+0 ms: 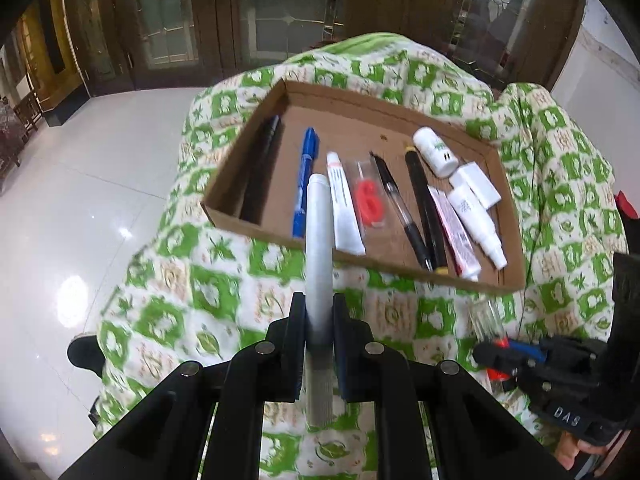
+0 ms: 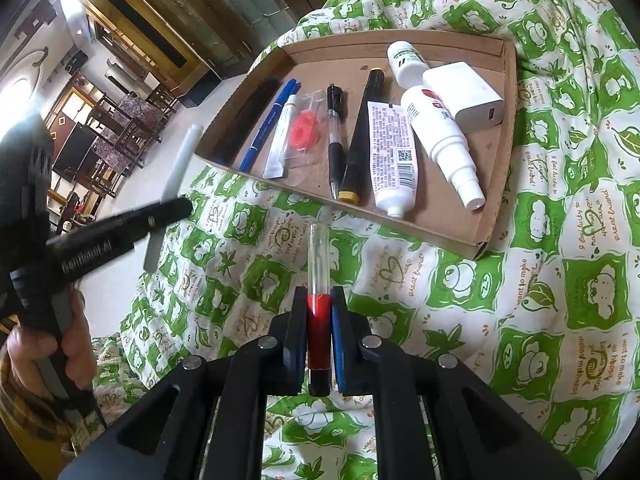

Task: Organize rigid objects
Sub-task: 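Carry the white marker with the left tool while the right tool carries the lighter toward the tray, then release the white marker in the tray with the left tool while the right tool releases the lighter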

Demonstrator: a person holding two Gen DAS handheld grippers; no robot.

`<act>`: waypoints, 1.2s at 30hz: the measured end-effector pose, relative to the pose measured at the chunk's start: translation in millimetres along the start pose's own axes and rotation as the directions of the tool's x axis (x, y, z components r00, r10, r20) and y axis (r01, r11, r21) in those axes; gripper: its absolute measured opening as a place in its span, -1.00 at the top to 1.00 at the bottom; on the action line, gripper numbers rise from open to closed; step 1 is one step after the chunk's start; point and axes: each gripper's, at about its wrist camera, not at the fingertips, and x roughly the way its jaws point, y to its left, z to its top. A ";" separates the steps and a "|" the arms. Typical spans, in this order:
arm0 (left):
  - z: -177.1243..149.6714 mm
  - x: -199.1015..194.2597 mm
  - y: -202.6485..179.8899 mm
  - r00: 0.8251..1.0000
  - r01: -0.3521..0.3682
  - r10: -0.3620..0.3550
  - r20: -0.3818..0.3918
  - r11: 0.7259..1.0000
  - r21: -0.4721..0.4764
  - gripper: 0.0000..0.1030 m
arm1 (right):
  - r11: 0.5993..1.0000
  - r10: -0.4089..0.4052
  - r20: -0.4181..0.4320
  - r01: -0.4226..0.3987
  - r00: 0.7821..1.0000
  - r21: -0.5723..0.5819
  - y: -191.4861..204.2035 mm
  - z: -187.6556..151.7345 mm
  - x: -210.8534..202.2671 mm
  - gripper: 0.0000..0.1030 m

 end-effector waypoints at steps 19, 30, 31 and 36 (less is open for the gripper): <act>33.7 14.2 -6.5 1.000 -0.016 0.016 0.008 0.998 0.057 0.77 | 0.999 0.032 0.048 -0.033 0.998 0.019 -0.9 16.8 -13.3 0.80; 47.7 22.9 -7.1 0.999 -0.032 0.031 0.008 0.997 0.076 0.77 | 0.998 0.030 0.102 -0.035 0.994 0.047 -13.1 57.6 -13.8 0.80; 48.7 23.9 -6.4 0.999 -0.034 0.033 0.007 0.996 0.079 0.77 | 0.998 0.032 0.107 -0.037 0.994 0.048 -13.5 61.9 -13.2 0.80; 60.4 32.8 2.1 0.998 -0.056 0.056 0.003 0.995 0.085 0.77 | 0.997 0.035 0.117 -0.042 0.993 0.057 -16.8 75.1 -9.2 0.80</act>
